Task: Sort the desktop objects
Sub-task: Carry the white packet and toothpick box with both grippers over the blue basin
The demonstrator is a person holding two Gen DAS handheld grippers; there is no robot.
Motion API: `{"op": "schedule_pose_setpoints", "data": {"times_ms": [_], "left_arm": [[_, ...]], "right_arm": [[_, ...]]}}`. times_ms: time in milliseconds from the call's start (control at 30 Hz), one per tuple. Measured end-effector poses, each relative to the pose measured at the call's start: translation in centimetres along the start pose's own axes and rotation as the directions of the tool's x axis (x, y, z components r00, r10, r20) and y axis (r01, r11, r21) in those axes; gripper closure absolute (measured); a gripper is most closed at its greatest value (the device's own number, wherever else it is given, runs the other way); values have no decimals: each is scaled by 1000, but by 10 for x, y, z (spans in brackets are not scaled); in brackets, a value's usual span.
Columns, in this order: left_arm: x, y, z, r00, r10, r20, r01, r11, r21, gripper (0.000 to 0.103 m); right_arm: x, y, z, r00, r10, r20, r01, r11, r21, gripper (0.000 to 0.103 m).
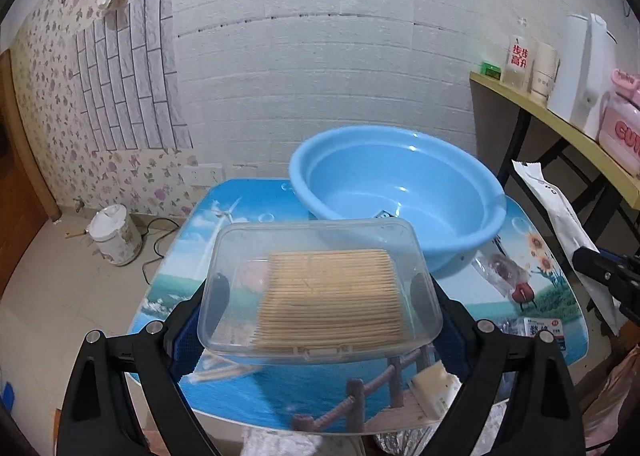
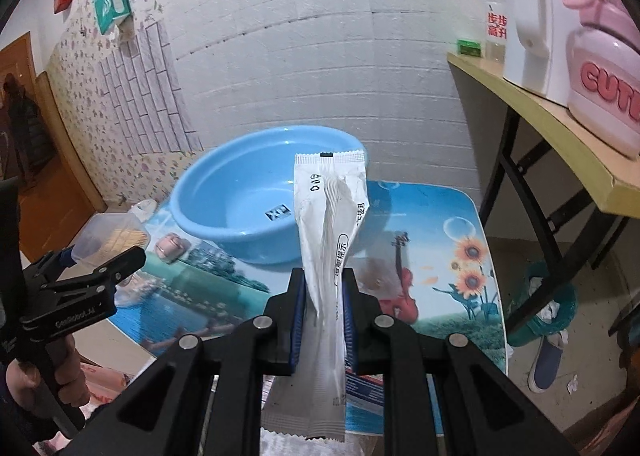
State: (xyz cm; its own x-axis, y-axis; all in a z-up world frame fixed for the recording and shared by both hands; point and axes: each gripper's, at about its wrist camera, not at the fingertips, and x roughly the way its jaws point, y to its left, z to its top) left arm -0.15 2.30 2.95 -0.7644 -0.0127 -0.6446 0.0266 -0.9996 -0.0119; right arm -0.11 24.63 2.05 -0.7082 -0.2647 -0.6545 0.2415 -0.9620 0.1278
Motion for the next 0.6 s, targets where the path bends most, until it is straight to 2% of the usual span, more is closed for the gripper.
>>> {"op": "schedule_pose_setpoints", "data": {"times_ms": [300, 467, 600], "left_arm": [[4, 4, 28, 999, -41, 4, 41, 999, 25, 10], [19, 4, 41, 998, -65, -23, 66, 998, 22, 10], [35, 4, 52, 998, -54, -41, 55, 998, 39, 10]], "right_arm": [[2, 19, 31, 999, 44, 28, -44, 999, -25, 85], [20, 31, 52, 998, 65, 24, -65, 997, -29, 85], [39, 40, 68, 997, 80, 13, -80, 996, -48, 85]]}}
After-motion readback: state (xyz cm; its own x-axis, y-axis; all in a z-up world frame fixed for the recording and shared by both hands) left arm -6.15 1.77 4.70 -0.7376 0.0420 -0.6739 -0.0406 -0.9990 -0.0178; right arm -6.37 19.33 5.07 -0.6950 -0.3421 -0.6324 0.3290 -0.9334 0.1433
